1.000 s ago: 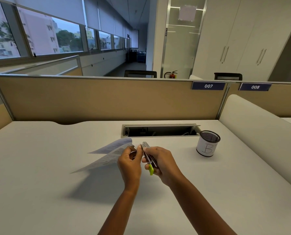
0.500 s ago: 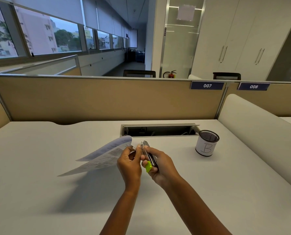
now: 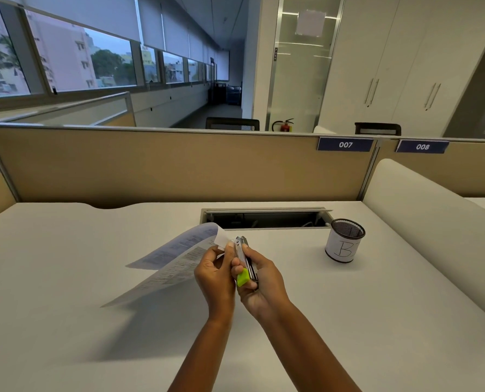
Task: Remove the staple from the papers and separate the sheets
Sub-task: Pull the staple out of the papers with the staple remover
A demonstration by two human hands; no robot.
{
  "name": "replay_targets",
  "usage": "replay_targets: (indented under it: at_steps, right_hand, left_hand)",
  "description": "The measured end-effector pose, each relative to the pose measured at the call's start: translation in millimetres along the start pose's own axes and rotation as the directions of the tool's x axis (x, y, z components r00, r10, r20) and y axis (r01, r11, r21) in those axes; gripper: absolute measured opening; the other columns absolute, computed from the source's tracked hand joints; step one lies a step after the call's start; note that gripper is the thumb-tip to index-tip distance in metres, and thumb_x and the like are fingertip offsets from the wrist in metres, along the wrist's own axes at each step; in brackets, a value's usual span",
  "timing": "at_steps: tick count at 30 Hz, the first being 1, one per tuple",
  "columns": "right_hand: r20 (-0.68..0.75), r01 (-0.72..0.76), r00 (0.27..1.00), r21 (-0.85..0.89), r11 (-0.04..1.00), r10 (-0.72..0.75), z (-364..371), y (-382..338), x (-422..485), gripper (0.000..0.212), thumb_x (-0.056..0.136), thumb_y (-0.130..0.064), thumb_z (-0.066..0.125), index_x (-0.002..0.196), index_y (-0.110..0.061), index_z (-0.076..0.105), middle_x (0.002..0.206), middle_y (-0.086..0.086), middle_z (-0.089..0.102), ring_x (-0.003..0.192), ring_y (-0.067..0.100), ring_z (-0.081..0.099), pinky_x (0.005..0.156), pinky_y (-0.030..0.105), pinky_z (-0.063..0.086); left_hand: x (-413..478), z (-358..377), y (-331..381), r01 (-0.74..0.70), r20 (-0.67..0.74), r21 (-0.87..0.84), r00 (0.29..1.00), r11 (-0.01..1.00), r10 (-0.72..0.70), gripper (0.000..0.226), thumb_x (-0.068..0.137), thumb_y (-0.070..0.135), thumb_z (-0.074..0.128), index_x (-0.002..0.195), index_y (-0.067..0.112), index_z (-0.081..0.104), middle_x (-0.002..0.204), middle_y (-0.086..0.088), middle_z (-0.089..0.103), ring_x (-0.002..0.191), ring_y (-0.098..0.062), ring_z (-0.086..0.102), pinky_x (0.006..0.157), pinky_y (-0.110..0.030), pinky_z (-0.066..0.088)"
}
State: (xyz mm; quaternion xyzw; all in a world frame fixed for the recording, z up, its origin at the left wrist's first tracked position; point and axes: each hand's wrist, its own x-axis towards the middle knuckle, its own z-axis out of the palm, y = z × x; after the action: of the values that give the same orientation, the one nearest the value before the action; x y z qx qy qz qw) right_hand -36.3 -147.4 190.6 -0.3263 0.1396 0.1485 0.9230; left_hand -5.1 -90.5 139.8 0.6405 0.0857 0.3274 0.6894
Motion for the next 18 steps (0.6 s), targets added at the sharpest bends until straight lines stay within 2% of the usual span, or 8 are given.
replay_targets:
  at_steps: [2, 4, 10, 11, 13, 15, 18]
  right_hand:
    - [-0.002, -0.008, 1.000, 0.025, 1.000, 0.008, 1, 1, -1, 0.024, 0.093, -0.018, 0.045, 0.092, 0.001, 0.059, 0.045, 0.008, 0.060, 0.030, 0.010, 0.052, 0.025, 0.011, 0.037]
    - [-0.001, -0.013, 1.000, 0.043, 0.999, 0.013, 1, 1, -3, 0.024, 0.093, -0.018, 0.046, 0.093, 0.002, 0.058, 0.045, 0.009, 0.061, 0.030, 0.011, 0.053, 0.025, 0.011, 0.038]
    - [-0.004, -0.013, 1.000, 0.087, 0.996, 0.013, 1, 3, -3, 0.023, 0.093, -0.017, 0.046, 0.096, 0.003, 0.057, 0.045, 0.010, 0.062, 0.029, 0.011, 0.054, 0.024, 0.012, 0.038]
    - [-0.003, -0.011, 1.000, 0.087, 0.996, 0.012, 0, 3, -2, 0.023, 0.093, -0.017, 0.046, 0.095, 0.003, 0.057, 0.045, 0.010, 0.062, 0.030, 0.011, 0.054, 0.024, 0.012, 0.038]
    - [-0.002, -0.015, 1.000, 0.067, 0.998, 0.015, -4, 2, -1, 0.023, 0.092, -0.019, 0.047, 0.092, 0.001, 0.058, 0.046, 0.009, 0.063, 0.030, 0.011, 0.055, 0.025, 0.011, 0.039]
    - [0.005, -0.012, 1.000, 0.021, 1.000, 0.011, -8, -2, 0, 0.023, 0.091, -0.022, 0.049, 0.090, -0.001, 0.059, 0.048, 0.008, 0.064, 0.032, 0.011, 0.056, 0.026, 0.011, 0.039]
    - [-0.031, 0.124, 0.991, -0.181, 0.976, -0.132, -13, -8, -1, 0.020, 0.088, -0.026, 0.054, 0.090, -0.007, 0.061, 0.060, 0.004, 0.066, 0.041, 0.009, 0.057, 0.032, 0.012, 0.041]
  left_hand:
    - [-1, 1, 0, -0.001, -0.006, -0.015, 1.000, 1.000, 0.001, 0.020, 0.082, 0.013, 0.057, 0.089, -0.005, 0.062, 0.079, -0.004, 0.063, 0.065, -0.006, 0.066, 0.055, -0.001, 0.047]
    - [-1, 1, 0, 0.002, -0.004, -0.024, 1.000, 1.000, -0.002, 0.019, 0.082, 0.012, 0.058, 0.089, -0.005, 0.062, 0.076, 0.000, 0.062, 0.069, 0.010, 0.063, 0.056, -0.001, 0.047]
    - [-4, 2, 0, 0.026, 0.004, -0.051, 1.000, 0.998, -0.026, 0.017, 0.083, 0.010, 0.057, 0.090, -0.004, 0.063, 0.074, 0.009, 0.060, 0.067, 0.013, 0.062, 0.056, -0.001, 0.048]
    - [-4, 2, 0, 0.034, -0.001, -0.051, 0.999, 0.998, -0.034, 0.017, 0.083, 0.010, 0.057, 0.090, -0.004, 0.063, 0.074, 0.009, 0.060, 0.067, 0.011, 0.062, 0.056, -0.001, 0.048]
    - [-3, 2, 4, 0.050, -0.014, -0.055, 0.999, 0.997, -0.051, 0.017, 0.083, 0.012, 0.057, 0.090, -0.002, 0.062, 0.075, 0.003, 0.062, 0.064, -0.004, 0.066, 0.055, -0.002, 0.048]
    - [-1, 2, 9, 0.048, -0.011, -0.049, 0.999, 0.998, -0.049, 0.011, 0.083, 0.014, 0.057, 0.088, 0.005, 0.060, 0.078, -0.001, 0.063, 0.067, -0.011, 0.062, 0.058, -0.008, 0.051]
    - [4, 2, 22, 0.048, -0.012, -0.056, 0.999, 0.997, -0.048, 0.004, 0.082, 0.013, 0.058, 0.083, 0.010, 0.057, 0.075, 0.005, 0.060, 0.072, -0.014, 0.059, 0.071, -0.023, 0.050]
